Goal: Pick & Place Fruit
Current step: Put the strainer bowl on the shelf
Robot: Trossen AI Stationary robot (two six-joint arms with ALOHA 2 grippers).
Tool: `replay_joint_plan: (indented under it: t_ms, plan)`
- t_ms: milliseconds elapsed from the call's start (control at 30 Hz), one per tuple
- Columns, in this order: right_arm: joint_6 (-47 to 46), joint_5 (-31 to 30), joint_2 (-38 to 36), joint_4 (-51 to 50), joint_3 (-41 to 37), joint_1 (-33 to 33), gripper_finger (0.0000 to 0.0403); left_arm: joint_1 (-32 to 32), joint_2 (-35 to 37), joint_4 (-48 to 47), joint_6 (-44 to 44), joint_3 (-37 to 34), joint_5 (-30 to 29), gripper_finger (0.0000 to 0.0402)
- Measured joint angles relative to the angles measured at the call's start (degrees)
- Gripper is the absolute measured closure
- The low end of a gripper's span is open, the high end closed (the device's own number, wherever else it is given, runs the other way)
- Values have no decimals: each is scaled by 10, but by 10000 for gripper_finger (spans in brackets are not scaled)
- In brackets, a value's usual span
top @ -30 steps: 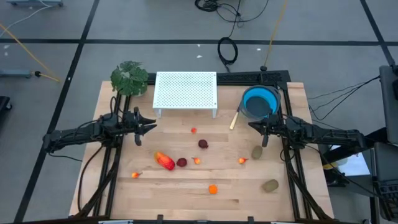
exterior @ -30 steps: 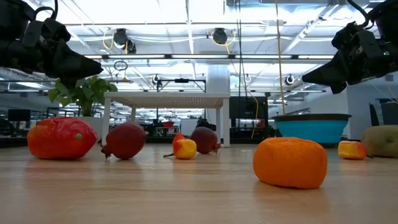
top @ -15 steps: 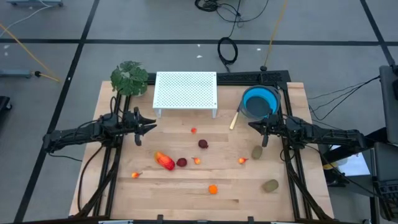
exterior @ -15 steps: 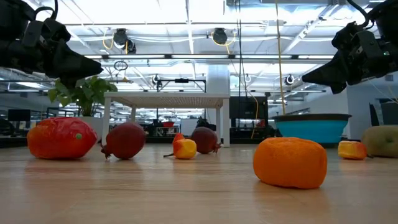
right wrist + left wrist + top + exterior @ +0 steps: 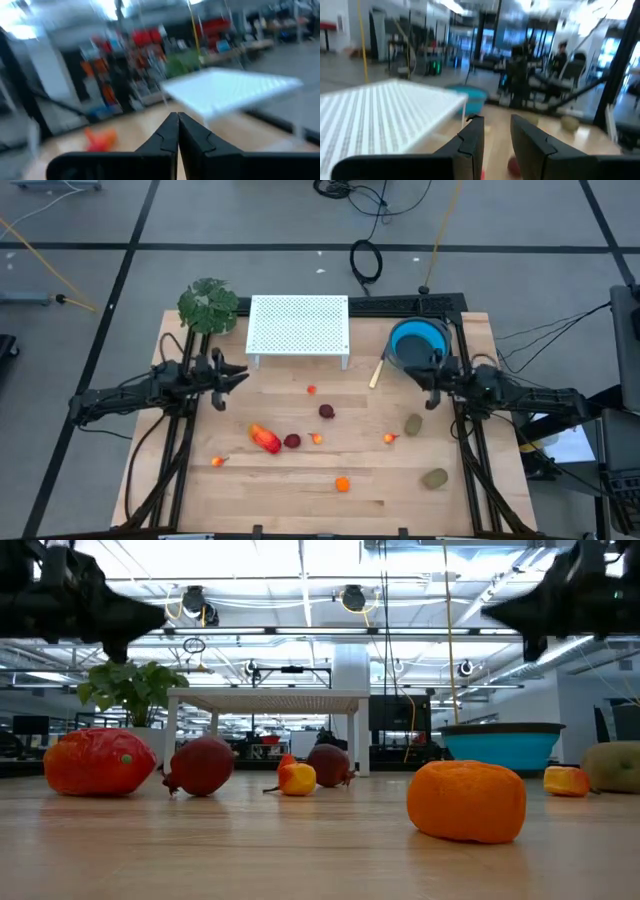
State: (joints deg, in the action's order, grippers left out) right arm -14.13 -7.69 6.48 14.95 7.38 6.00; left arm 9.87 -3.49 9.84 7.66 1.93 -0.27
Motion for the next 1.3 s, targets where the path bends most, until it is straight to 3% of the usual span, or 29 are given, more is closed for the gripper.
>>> replay_joint_plan:
  t_ms: [167,267,433,767,867,1033,1200,1300]
  plan:
    - [3,-72,7,191,2,1,403,0,0,57,-3,0,-3,309]
    - [12,-113,11,191,17,0,403,0,0,69,-5,1,-5,309]
    - [14,-164,56,26,114,0,403,0,0,69,-5,1,-7,309]
    - [36,-191,233,-294,345,0,403,0,0,63,-4,2,-13,309]
    - [-15,-223,277,-416,397,7,403,0,0,62,-4,2,-13,309]
    - [-167,-221,341,-635,467,41,403,0,0,62,-4,2,-13,309]
    - [-262,-173,387,-835,513,91,403,0,0,62,-4,2,-14,309]
    - [-279,-142,404,-892,519,126,403,0,0,62,-4,2,-14,309]
